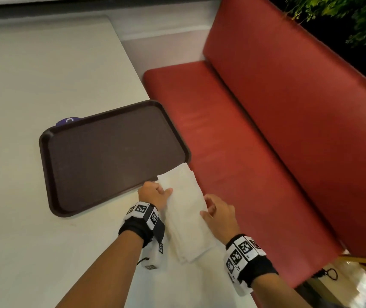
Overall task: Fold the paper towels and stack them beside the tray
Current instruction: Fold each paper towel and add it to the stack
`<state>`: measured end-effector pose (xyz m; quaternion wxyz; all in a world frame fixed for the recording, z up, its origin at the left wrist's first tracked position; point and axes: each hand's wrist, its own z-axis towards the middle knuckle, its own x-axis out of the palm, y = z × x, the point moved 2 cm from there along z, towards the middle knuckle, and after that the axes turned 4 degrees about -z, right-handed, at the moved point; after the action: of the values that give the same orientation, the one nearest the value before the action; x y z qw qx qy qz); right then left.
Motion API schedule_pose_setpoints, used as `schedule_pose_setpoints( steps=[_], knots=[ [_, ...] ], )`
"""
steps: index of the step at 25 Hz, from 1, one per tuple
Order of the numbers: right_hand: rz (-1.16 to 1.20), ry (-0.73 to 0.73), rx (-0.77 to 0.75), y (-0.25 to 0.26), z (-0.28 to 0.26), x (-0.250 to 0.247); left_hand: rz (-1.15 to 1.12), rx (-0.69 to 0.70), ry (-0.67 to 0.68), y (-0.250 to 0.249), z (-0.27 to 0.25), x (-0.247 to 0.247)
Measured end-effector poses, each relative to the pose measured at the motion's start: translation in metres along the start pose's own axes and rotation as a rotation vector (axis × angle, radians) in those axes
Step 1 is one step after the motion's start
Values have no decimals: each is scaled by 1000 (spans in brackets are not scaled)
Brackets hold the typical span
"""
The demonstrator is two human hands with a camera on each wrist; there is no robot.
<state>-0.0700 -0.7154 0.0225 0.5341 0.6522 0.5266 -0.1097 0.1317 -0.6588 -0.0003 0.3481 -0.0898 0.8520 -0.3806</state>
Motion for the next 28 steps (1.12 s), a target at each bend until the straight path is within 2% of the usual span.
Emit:
schedule_pose_setpoints(
  steps=[3,5,8,9,10,12,13,14,16,20,23,28],
  knots=[
    [-69,-50,-19,-1,-4,0,25,-45,3,-5,-7,-2],
    [-89,-139,-23,5,-19,-12,-19,-20,-17,-8,-25,-22],
    [-82,-377,-244,22,-67,-25,-101,4,-70,16,-80,-79],
    [-115,-359,-313,29,-86,-18,-103,-11,-70,36,-101,-100],
    [-154,-251,-335,32,-102,-3,-106,-44,-57,61,-121,-117],
    [-270,128,-244,34,-130,48,-128,-149,-34,121,-164,-148],
    [-383,271,-191,32,-141,73,-136,-209,-23,151,-184,-159],
    [-493,345,-169,31,-149,95,-134,-268,-13,180,-203,-167],
    [-589,318,-148,33,-158,121,-132,-336,-25,229,-238,-181],
    [-535,254,-79,31,-160,134,-175,-374,-115,288,-285,-199],
    [-623,212,-120,37,-164,132,-209,-329,-175,305,-297,-207],
    [-677,206,-137,48,-157,127,-228,-218,-208,300,-295,-222]
  ],
)
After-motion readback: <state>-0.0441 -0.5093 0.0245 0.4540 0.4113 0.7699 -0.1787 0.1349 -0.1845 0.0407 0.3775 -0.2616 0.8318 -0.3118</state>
